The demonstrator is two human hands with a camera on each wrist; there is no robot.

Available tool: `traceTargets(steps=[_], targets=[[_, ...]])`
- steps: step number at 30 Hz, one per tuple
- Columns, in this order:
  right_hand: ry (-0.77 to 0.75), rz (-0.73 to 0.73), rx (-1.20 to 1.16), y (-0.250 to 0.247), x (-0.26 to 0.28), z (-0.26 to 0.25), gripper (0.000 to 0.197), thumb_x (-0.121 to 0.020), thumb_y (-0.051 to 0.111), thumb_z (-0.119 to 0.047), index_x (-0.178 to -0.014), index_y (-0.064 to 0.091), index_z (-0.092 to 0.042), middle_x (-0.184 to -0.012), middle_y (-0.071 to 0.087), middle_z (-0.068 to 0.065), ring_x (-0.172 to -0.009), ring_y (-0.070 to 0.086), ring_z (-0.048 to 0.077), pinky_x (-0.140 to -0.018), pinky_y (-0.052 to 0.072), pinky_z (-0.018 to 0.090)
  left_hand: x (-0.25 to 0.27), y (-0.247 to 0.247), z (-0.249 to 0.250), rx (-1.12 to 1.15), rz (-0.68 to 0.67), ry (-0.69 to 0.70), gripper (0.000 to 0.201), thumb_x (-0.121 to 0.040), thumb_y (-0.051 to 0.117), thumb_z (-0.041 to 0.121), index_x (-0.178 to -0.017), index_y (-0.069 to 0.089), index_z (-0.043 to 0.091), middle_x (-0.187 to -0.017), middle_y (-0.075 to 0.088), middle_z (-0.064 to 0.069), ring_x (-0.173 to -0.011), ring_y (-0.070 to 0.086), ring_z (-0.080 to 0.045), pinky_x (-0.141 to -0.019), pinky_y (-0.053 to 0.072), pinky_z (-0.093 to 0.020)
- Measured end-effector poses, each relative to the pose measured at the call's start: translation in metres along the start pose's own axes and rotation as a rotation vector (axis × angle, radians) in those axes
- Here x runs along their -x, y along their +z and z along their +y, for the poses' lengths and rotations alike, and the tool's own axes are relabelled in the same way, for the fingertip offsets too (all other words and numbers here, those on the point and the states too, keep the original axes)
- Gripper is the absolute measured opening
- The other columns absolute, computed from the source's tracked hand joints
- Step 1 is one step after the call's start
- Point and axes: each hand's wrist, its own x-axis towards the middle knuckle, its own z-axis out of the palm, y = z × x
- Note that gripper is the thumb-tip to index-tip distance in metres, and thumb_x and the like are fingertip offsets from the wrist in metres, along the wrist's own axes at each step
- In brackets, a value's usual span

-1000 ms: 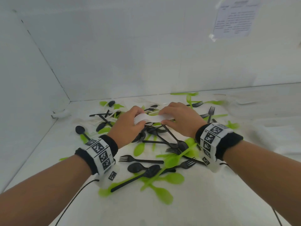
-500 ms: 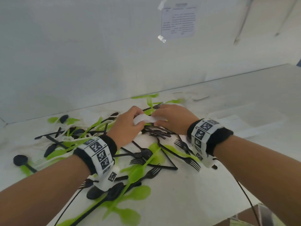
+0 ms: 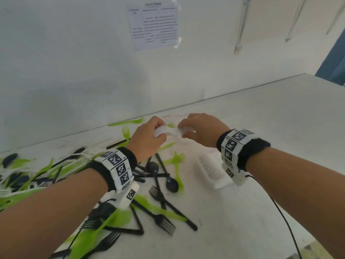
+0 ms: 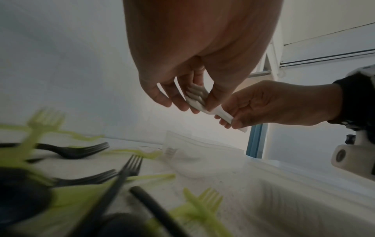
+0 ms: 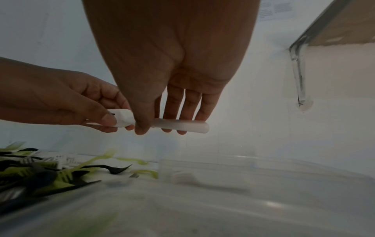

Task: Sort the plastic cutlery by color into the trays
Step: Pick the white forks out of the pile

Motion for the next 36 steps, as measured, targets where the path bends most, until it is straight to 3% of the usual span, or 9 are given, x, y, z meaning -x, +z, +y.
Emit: traceTargets(steps=[3, 6, 10, 13, 15, 19, 24, 28, 36], targets=[[-0.031, -0.046, 0.011, -0.012, -0.009, 0.040, 0.034, -0.097, 0.061, -0.044, -0.130, 0.061, -0.036, -0.117, 0.059, -0.006, -0.111, 0.056, 0.019, -0.092, 0.046, 0.037, -0.024, 0.027, 0.021, 0.022, 0.024, -0.047, 0.020, -0.093, 0.067, 0.021, -0.110, 0.057, 0.026, -0.099, 0.066, 0.010, -0.080, 0.062, -0.008, -0.063, 0.046, -0.019], [-0.099, -0.098, 0.004, -0.021, -0.019, 0.069, 0.042, -0.096, 0.059, -0.052, -0.136, 0.055, -0.039, -0.119, 0.057, -0.007, -0.108, 0.055, 0.016, -0.093, 0.046, 0.036, -0.044, 0.048, 0.038, 0.018, 0.051, -0.109, 0.020, -0.092, 0.067, 0.023, -0.110, 0.058, 0.027, -0.101, 0.066, 0.011, -0.086, 0.063, -0.009, -0.066, 0.046, -0.019], [-0.140, -0.110, -0.017, -0.026, -0.039, 0.096, 0.034, -0.101, 0.054, -0.045, -0.134, 0.058, -0.038, -0.121, 0.060, -0.005, -0.111, 0.057, 0.019, -0.093, 0.046, 0.038, -0.067, 0.068, 0.047, 0.012, 0.065, -0.150, 0.018, -0.093, 0.066, 0.023, -0.109, 0.059, 0.026, -0.101, 0.067, 0.007, -0.089, 0.063, -0.014, -0.069, 0.046, -0.019], [-0.123, -0.099, 0.007, -0.028, -0.056, 0.112, 0.031, -0.101, 0.053, -0.041, -0.131, 0.060, -0.038, -0.123, 0.057, -0.004, -0.111, 0.057, 0.020, -0.092, 0.048, 0.039, -0.088, 0.076, 0.042, -0.072, 0.055, -0.136, 0.032, -0.089, 0.059, 0.042, -0.119, 0.059, 0.030, -0.118, 0.064, 0.005, -0.112, 0.057, -0.021, -0.093, 0.048, -0.034], [-0.096, -0.115, 0.056, -0.028, -0.068, 0.122, 0.030, -0.101, 0.054, -0.039, -0.129, 0.063, -0.037, -0.125, 0.055, -0.005, -0.111, 0.058, 0.020, -0.091, 0.049, 0.038, -0.101, 0.078, 0.040, -0.155, -0.010, -0.158, 0.051, -0.087, 0.046, 0.045, -0.134, 0.054, 0.027, -0.135, 0.056, 0.001, -0.129, 0.044, -0.023, -0.108, 0.037, -0.039], [-0.056, -0.195, 0.119, -0.027, -0.088, 0.141, 0.028, -0.098, 0.059, -0.037, -0.125, 0.067, -0.039, -0.124, 0.060, -0.008, -0.114, 0.059, 0.019, -0.092, 0.050, 0.037, -0.132, 0.078, 0.033, -0.397, -0.099, -0.167, 0.040, -0.093, 0.055, 0.024, -0.133, 0.057, 0.024, -0.139, 0.050, -0.007, -0.126, 0.045, -0.032, -0.106, 0.038, -0.042], [-0.081, -0.334, 0.127, -0.021, -0.104, 0.151, 0.033, -0.091, 0.072, -0.038, -0.124, 0.070, -0.037, -0.122, 0.070, -0.009, -0.109, 0.064, 0.019, -0.094, 0.055, 0.039, -0.158, 0.082, 0.025, -0.555, -0.328, -0.239, 0.047, -0.082, 0.080, 0.037, -0.125, 0.065, 0.026, -0.136, 0.049, 0.001, -0.121, 0.051, -0.022, -0.105, 0.040, -0.035], [-0.133, -0.403, 0.152, -0.018, -0.111, 0.150, 0.028, -0.093, 0.071, -0.036, -0.121, 0.074, -0.033, -0.114, 0.073, -0.010, -0.104, 0.066, 0.019, -0.093, 0.055, 0.037, -0.163, 0.090, 0.013, -0.569, -0.227, -0.219, 0.014, -0.090, 0.072, 0.021, -0.103, 0.076, 0.022, -0.123, 0.054, 0.003, -0.111, 0.056, -0.020, -0.091, 0.037, -0.026], [-0.166, -0.457, 0.203, -0.009, -0.136, 0.127, 0.006, -0.087, 0.076, -0.019, -0.088, 0.077, -0.026, -0.092, 0.073, -0.005, -0.091, 0.069, 0.020, -0.086, 0.059, 0.038, -0.165, 0.095, 0.007, -0.547, -0.165, -0.223, 0.016, -0.094, 0.063, 0.018, -0.096, 0.079, 0.019, -0.121, 0.058, 0.002, -0.105, 0.060, -0.022, -0.088, 0.041, -0.028]])
